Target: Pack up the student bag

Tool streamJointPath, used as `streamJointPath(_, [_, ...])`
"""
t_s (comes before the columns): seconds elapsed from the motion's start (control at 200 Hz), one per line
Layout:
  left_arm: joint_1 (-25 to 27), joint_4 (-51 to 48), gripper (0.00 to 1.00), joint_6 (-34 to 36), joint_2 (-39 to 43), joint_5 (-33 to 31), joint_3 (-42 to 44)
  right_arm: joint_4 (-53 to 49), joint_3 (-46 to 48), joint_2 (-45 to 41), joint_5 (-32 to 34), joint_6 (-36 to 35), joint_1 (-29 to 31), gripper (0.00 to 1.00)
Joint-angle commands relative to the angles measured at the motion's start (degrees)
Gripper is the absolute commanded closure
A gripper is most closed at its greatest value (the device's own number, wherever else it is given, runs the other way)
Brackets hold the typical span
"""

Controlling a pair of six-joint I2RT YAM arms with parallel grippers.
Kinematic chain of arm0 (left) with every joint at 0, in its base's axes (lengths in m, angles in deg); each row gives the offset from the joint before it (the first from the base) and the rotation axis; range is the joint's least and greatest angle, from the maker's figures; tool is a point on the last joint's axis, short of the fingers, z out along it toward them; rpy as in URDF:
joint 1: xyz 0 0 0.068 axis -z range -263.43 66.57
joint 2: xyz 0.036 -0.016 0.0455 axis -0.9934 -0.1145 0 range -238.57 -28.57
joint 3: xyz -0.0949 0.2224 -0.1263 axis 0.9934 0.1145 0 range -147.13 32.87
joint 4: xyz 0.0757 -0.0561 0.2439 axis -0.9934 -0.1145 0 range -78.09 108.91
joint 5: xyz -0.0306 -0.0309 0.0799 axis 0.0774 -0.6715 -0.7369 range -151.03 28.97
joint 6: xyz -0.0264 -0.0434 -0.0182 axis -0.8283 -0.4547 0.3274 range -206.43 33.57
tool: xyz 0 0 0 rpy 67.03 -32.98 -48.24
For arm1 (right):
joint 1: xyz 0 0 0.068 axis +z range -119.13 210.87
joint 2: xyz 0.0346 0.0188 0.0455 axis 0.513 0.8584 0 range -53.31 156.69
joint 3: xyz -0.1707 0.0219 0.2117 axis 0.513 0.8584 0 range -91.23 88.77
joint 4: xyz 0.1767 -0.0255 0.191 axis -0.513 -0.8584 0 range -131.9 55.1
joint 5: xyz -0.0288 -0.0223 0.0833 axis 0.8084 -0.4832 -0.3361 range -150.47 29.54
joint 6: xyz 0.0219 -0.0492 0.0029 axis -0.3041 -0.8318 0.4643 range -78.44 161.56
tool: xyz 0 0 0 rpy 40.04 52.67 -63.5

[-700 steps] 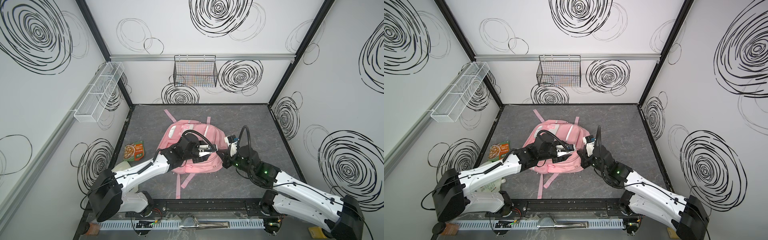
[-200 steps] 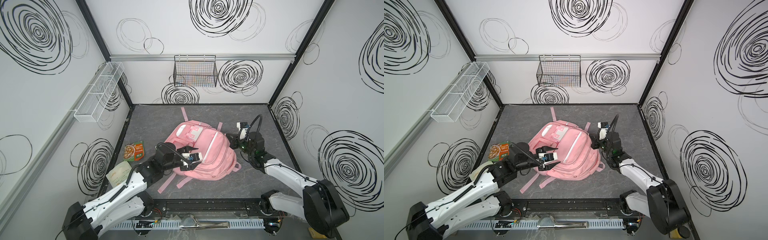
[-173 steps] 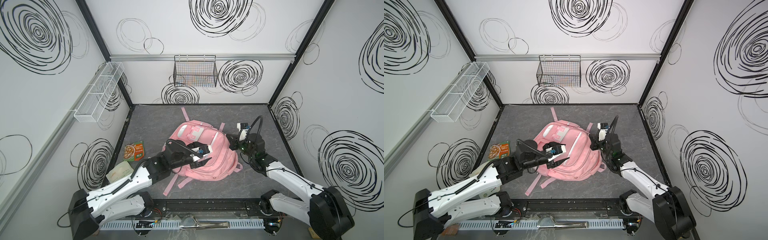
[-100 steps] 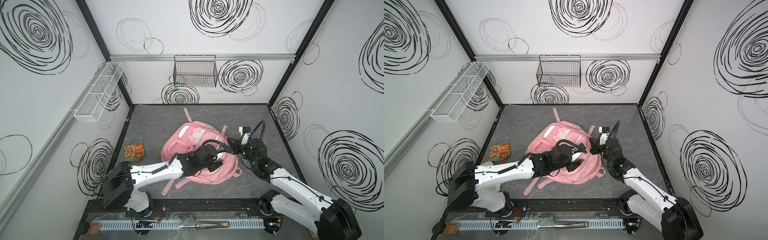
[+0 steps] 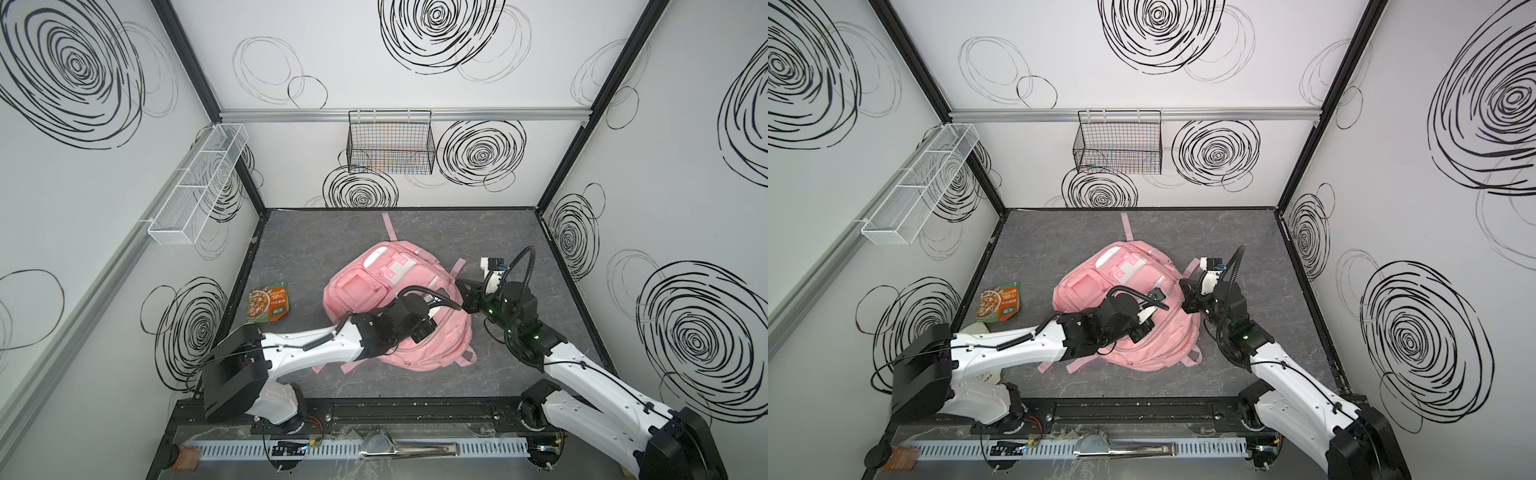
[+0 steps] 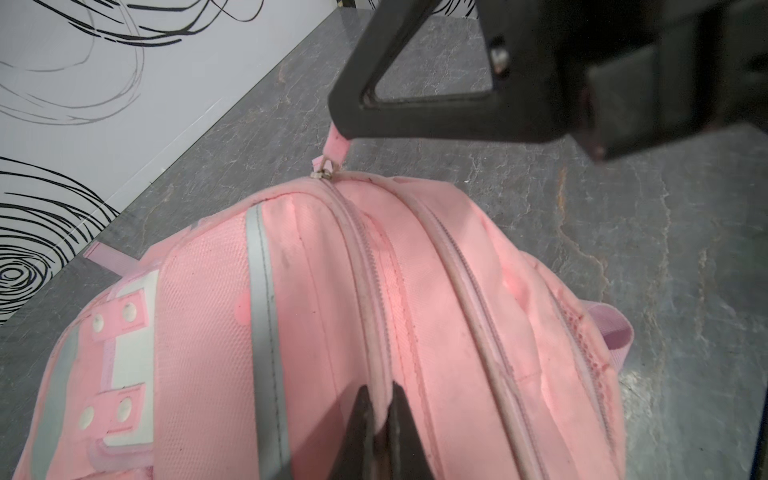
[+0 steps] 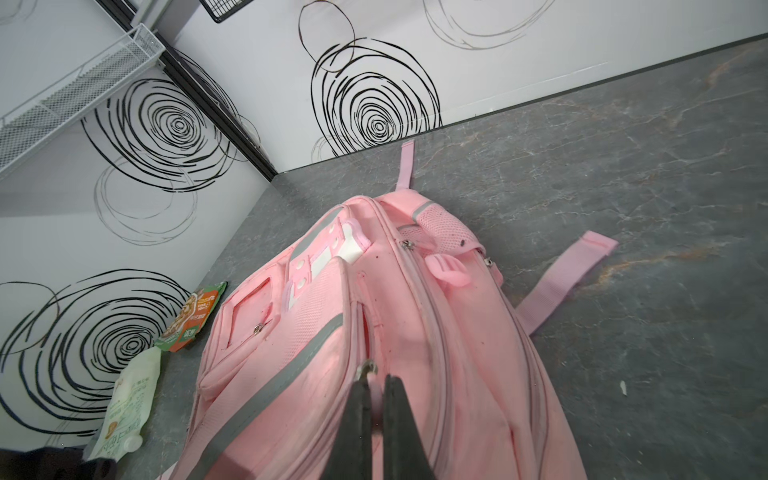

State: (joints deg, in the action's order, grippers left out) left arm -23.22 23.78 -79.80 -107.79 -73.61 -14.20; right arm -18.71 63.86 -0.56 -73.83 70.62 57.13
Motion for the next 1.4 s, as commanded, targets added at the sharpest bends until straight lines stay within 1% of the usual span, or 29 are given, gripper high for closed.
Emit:
streamJointPath(0.0, [-1.31, 6.12, 1.00, 7.02, 7.19, 6.76, 4.24, 8.00, -0.27, 3.38, 4.09, -2.15, -5.23, 1.00])
streamJointPath(0.1, [-3.87, 5.30, 1.00, 9.42, 10.34, 11.14, 5.43, 9.96, -0.88, 6.57, 2.59, -2.67, -7.31, 1.00])
streamJointPath(0.205, [-8.06, 6.10, 1.00, 9.70, 12.50, 18.13, 6.74, 10.19, -2.50, 9.81, 1.15, -2.69, -7.98, 1.00])
streamJointPath(0.305, [-11.17, 8.42, 1.00, 8.23, 12.54, 19.28, 7.18, 8.04, -5.04, 12.26, -1.26, -2.69, -7.92, 1.00])
streamJointPath(0.32, [-11.64, 8.53, 0.92, 7.83, 12.22, 19.40, 6.92, 7.85, -5.35, 12.49, -1.64, -2.69, -7.97, 1.00])
streamJointPath(0.35, [-12.50, 9.27, 0.66, 6.63, 11.71, 18.95, 6.38, 7.28, -6.02, 12.88, -2.04, -2.69, -8.07, 0.99])
streamJointPath(0.36, [-12.79, 9.64, 0.55, 6.09, 11.54, 18.67, 6.24, 6.91, -6.20, 12.99, -2.02, -2.69, -8.07, 0.93])
streamJointPath(0.385, [-13.55, 10.87, 0.37, 4.91, 11.08, 17.65, 5.92, 5.95, -6.93, 13.19, -1.66, -2.60, -8.23, 0.76])
streamJointPath(0.425, [-14.28, 13.34, 0.22, 2.61, 10.53, 15.21, 5.81, 4.18, -7.96, 13.30, 0.18, -2.32, -8.61, 0.51])
streamJointPath(0.465, [-14.98, 16.13, 0.16, 0.54, 10.20, 12.30, 5.88, 2.16, -9.00, 13.34, 2.01, -2.01, -9.64, 0.37])
streamJointPath(0.565, [-17.68, 24.18, 0.13, -3.57, 10.62, 2.51, 7.84, -0.71, -10.26, 12.73, 7.46, -1.33, -13.67, 0.17])
streamJointPath(0.64, [-20.63, 33.14, 0.12, -5.19, 11.73, -8.22, 13.10, -0.47, -9.85, 13.26, 13.33, -1.59, -17.52, 0.06])
streamJointPath(0.73, [-24.95, 41.48, 0.10, -4.77, 12.69, -22.64, 20.78, 2.02, -8.67, 15.68, 19.78, -6.04, -22.43, 0.03])
streamJointPath(0.79, [-28.95, 44.31, 0.11, -3.72, 13.01, -27.04, 25.13, 5.55, -6.62, 17.55, 23.20, -10.36, -25.49, 0.03])
streamJointPath(0.89, [-36.28, 48.35, 0.10, -2.83, 12.04, -26.71, 30.37, 12.65, -1.17, 19.32, 26.86, -15.16, -28.66, 0.03])
streamJointPath(0.951, [-40.55, 50.52, 0.09, -1.92, 10.88, -22.17, 32.20, 23.71, 4.93, 20.65, 28.21, -18.05, -28.81, 0.03])
streamJointPath(0.996, [-43.49, 52.56, 0.08, -3.55, 9.54, -19.96, 33.31, 34.54, 9.98, 22.59, 26.90, -19.85, -28.89, 0.02])
streamJointPath(1.036, [-46.83, 55.50, 0.08, -4.74, 7.94, -13.82, 34.57, 42.69, 12.48, 24.26, 24.71, -21.84, -28.92, 0.02])
streamJointPath(1.086, [-50.63, 64.69, 0.08, -5.27, 4.15, -4.00, 37.08, 43.95, 12.30, 23.59, 20.70, -22.50, -28.64, 0.02])
streamJointPath(1.126, [-50.95, 68.79, 0.06, -3.35, 1.80, -2.59, 37.58, 43.92, 12.22, 23.61, 17.34, -24.35, -28.56, 0.02])
streamJointPath(1.161, [-52.58, 69.62, 0.05, -3.71, -0.40, 1.66, 37.06, 45.75, 12.31, 25.58, 16.21, -24.24, -28.77, 0.02])
streamJointPath(1.216, [-55.26, 72.47, 0.04, -4.53, -5.63, 8.73, 36.72, 58.43, 15.55, 31.80, 14.76, -25.33, -29.16, 0.01])
streamJointPath(1.246, [-56.97, 78.85, 0.02, -5.75, -8.12, 9.47, 37.59, 65.60, 17.06, 34.96, 16.53, -26.23, -28.93, 0.00])
streamJointPath(1.261, [-57.65, 79.21, 0.00, -6.94, -7.52, 9.11, 38.06, 68.13, 17.43, 35.97, 16.98, -25.94, -28.90, 0.00])
streamJointPath(1.281, [-58.29, 76.74, 0.02, -8.70, -6.15, 7.72, 37.98, 67.96, 17.40, 36.44, 17.05, -25.90, -28.98, 0.00])
streamJointPath(1.311, [-58.51, 72.82, 0.04, -10.13, -4.75, 5.06, 37.39, 63.21, 16.49, 34.75, 17.37, -25.85, -28.89, 0.00])
streamJointPath(1.366, [-57.32, 75.24, 0.04, -9.20, -6.38, 2.87, 37.32, 47.11, 11.61, 31.13, 18.21, -23.08, -28.91, 0.00])
streamJointPath(1.386, [-56.87, 76.83, 0.04, -8.59, -7.04, 2.16, 37.54, 48.77, 11.90, 31.30, 18.01, -22.97, -28.98, 0.00])
streamJointPath(1.396, [-56.73, 77.19, 0.04, -8.46, -7.12, 1.89, 37.55, 52.17, 12.80, 31.74, 17.91, -23.54, -28.94, 0.00])
